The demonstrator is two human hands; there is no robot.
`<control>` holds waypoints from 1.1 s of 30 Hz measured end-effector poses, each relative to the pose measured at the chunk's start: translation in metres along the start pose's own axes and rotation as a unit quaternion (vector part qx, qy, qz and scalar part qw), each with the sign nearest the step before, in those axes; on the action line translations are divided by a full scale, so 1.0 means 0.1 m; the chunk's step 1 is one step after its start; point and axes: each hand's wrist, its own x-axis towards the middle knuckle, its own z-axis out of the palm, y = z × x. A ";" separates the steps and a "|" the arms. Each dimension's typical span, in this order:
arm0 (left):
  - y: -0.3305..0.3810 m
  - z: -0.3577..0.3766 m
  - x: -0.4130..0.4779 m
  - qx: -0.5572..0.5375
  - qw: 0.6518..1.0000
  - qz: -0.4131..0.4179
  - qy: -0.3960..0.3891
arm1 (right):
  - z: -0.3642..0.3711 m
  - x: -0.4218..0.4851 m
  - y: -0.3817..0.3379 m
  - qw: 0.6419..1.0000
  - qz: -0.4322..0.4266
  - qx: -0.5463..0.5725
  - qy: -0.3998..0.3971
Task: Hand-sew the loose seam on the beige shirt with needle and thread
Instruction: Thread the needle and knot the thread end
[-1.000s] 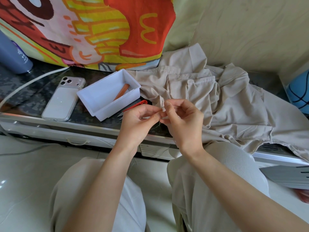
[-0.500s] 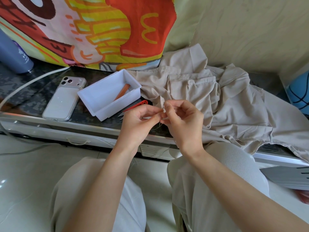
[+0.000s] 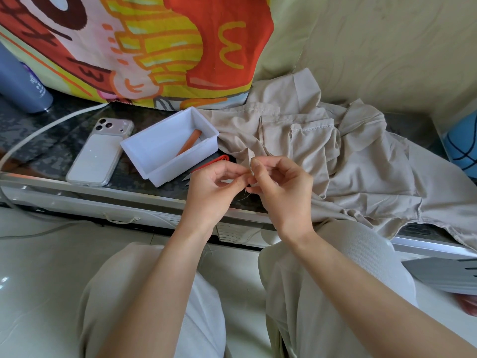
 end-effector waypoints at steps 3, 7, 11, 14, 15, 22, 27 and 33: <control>0.00 0.00 0.00 0.016 1.000 0.011 0.007 | 0.01 0.00 0.00 1.000 -0.002 -0.009 -0.004; -0.06 -0.01 0.03 0.091 0.994 0.055 0.037 | 0.01 0.00 0.00 1.000 0.001 -0.015 -0.011; -0.08 0.00 0.02 0.166 0.978 0.108 0.072 | 0.01 0.00 -0.01 1.000 0.007 -0.020 -0.020; -0.10 0.00 0.03 0.200 0.965 0.148 0.083 | 0.01 0.01 0.00 0.999 0.009 -0.024 -0.021; -0.11 0.01 0.03 0.204 0.963 0.156 0.081 | 0.01 0.01 0.01 0.999 0.010 -0.026 -0.019; -0.04 0.03 0.00 0.071 0.990 0.116 0.026 | 0.00 0.04 0.02 0.999 0.028 -0.020 -0.028; -0.08 0.03 0.01 0.051 0.992 0.106 0.038 | 0.00 0.03 0.00 0.998 0.031 -0.024 -0.058; -0.07 0.03 0.00 0.140 0.978 0.141 0.069 | 0.00 0.01 0.02 0.996 0.038 -0.026 -0.073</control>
